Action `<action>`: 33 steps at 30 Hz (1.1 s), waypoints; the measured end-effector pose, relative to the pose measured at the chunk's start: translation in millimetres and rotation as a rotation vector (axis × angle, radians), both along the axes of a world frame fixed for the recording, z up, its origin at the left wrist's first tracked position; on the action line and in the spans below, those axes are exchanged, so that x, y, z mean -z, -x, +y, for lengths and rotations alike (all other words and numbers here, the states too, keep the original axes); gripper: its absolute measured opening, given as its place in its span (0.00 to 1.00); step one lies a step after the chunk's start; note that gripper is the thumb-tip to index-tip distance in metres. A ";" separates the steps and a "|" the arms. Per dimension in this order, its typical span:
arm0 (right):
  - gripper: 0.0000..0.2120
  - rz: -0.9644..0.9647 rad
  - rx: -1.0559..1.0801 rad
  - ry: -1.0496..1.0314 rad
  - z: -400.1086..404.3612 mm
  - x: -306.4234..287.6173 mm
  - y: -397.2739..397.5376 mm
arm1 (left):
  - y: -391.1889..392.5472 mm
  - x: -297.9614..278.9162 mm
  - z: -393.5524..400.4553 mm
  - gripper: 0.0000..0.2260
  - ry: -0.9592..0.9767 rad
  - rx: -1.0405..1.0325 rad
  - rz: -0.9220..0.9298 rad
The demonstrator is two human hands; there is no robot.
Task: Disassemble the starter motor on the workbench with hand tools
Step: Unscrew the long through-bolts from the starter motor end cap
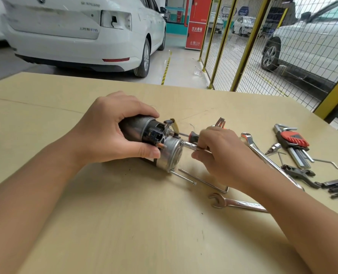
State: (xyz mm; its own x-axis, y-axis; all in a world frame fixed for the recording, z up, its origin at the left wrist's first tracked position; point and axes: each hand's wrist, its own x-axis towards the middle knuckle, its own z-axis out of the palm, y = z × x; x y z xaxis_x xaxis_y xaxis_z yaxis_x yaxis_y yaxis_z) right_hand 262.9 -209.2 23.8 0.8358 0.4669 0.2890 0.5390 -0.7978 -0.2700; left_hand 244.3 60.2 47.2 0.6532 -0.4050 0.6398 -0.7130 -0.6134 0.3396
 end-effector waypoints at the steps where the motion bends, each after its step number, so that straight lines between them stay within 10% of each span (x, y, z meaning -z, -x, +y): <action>1: 0.16 0.001 0.006 -0.025 1.4 2.1 -0.3 | 0.1 0.1 -0.1 0.30 -0.002 -0.001 -0.003; 33: 0.13 -0.026 0.050 0.027 1.9 -12.5 15.0 | 2.6 -1.0 -0.6 0.29 0.004 -0.015 0.002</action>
State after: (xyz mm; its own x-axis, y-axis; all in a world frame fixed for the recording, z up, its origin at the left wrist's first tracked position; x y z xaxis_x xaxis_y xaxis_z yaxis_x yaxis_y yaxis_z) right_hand 247.9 -207.3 36.3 0.8506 0.4326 0.2989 0.5049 -0.8308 -0.2343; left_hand 241.7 59.6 48.1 0.6603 -0.3925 0.6402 -0.7033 -0.6223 0.3438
